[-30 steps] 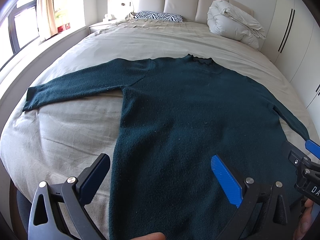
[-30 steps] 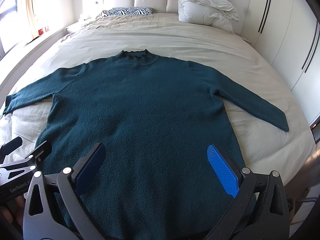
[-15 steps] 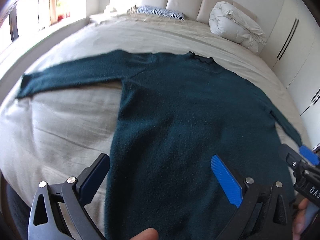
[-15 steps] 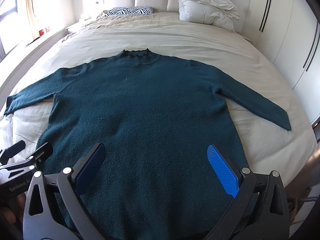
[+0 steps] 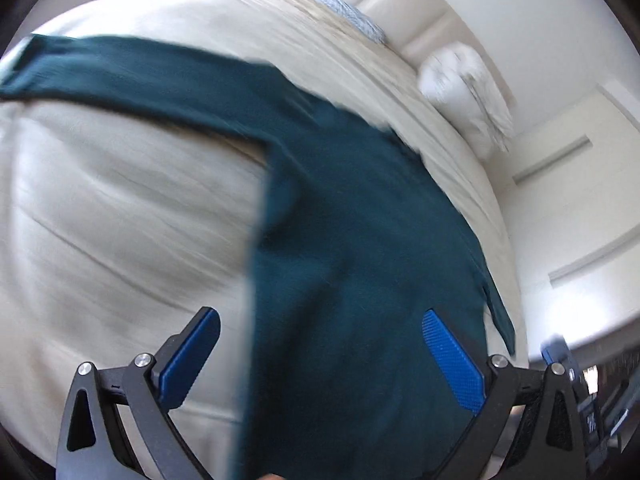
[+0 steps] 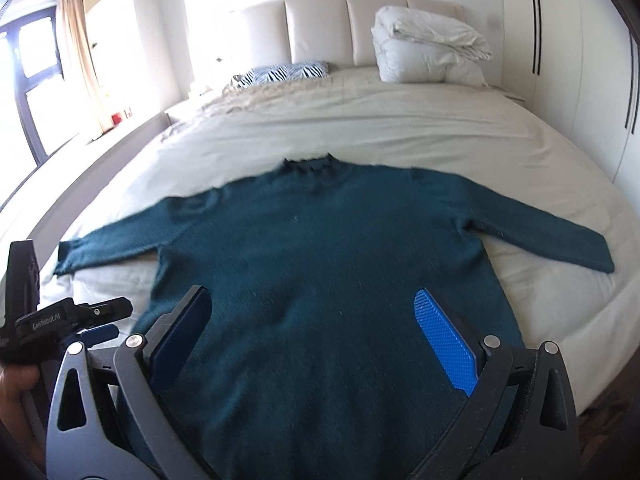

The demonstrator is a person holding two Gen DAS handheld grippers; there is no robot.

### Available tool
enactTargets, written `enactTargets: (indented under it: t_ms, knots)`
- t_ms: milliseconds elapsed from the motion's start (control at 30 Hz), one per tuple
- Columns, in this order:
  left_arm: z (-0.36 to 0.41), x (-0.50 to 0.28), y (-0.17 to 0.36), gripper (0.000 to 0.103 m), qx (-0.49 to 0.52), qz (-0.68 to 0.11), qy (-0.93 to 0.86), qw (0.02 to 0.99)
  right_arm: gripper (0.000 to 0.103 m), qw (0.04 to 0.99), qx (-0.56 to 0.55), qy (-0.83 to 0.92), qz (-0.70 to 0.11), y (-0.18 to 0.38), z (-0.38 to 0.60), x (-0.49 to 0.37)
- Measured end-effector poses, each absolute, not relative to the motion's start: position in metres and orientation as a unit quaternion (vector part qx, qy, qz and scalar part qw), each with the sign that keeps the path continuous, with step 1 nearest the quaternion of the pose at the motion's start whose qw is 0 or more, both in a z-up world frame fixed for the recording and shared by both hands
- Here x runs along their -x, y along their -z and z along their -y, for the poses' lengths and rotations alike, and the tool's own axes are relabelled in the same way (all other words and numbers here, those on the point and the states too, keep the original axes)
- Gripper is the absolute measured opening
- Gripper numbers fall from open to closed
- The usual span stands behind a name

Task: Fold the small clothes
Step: 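Grasp the sleeve cuff nearest the left tool with the left tool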

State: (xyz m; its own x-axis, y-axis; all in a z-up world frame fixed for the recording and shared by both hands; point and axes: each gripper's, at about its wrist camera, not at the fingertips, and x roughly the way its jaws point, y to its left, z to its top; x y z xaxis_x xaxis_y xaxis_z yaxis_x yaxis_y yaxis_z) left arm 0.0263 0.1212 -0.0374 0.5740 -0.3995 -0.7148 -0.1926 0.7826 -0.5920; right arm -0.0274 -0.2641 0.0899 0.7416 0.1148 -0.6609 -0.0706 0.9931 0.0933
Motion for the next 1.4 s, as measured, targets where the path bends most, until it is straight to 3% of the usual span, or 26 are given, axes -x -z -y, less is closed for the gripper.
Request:
enactTargets:
  t_ms: [333, 433, 500, 600, 867, 1133, 1167, 1233, 1300, 1400]
  knots:
    - [-0.293, -0.023, 0.051, 0.102, 0.511, -0.315, -0.06, 0.798, 0.103, 0.93, -0.068, -0.085, -0.352, -0.094, 0.257, 0.018]
    - [-0.335, -0.025, 0.057, 0.096, 0.564, -0.255, -0.083, 0.781, 0.103, 0.928, -0.074, -0.093, -0.353, -0.092, 0.253, 0.014]
    - [-0.349, -0.033, 0.063, 0.084, 0.58, -0.243, -0.093, 0.772, 0.103, 0.924, -0.087, -0.1, -0.359, -0.088, 0.252, 0.008]
    - [-0.361, -0.046, 0.078, 0.077, 0.606, -0.229, -0.101, 0.755, 0.103, 0.918, -0.105, -0.113, -0.366, -0.082, 0.249, 0.002]
    - [-0.373, -0.018, 0.109, 0.076, 0.656, -0.175, -0.196, 0.708, 0.102, 0.912, -0.114, -0.125, -0.374, -0.07, 0.242, -0.015]
    - [-0.402, -0.044, 0.122, 0.076, 0.667, -0.157, -0.194, 0.702, 0.1, 0.907, -0.135, -0.129, -0.378, -0.059, 0.25, -0.019]
    - [-0.404, -0.05, 0.12, 0.074, 0.665, -0.157, -0.191, 0.705, 0.099, 0.906, -0.139, -0.129, -0.378, -0.058, 0.252, -0.02]
    - [-0.409, -0.062, 0.119, 0.052, 0.662, -0.167, -0.184, 0.707, 0.098, 0.906, -0.142, -0.126, -0.379, -0.056, 0.256, -0.021]
    - [-0.413, -0.074, 0.117, 0.021, 0.658, -0.181, -0.183, 0.708, 0.095, 0.905, -0.15, -0.123, -0.379, -0.055, 0.264, -0.021]
    - [-0.401, -0.087, 0.089, 0.007, 0.597, -0.202, -0.188, 0.753, 0.09, 0.902, -0.167, -0.117, -0.381, -0.051, 0.275, -0.024]
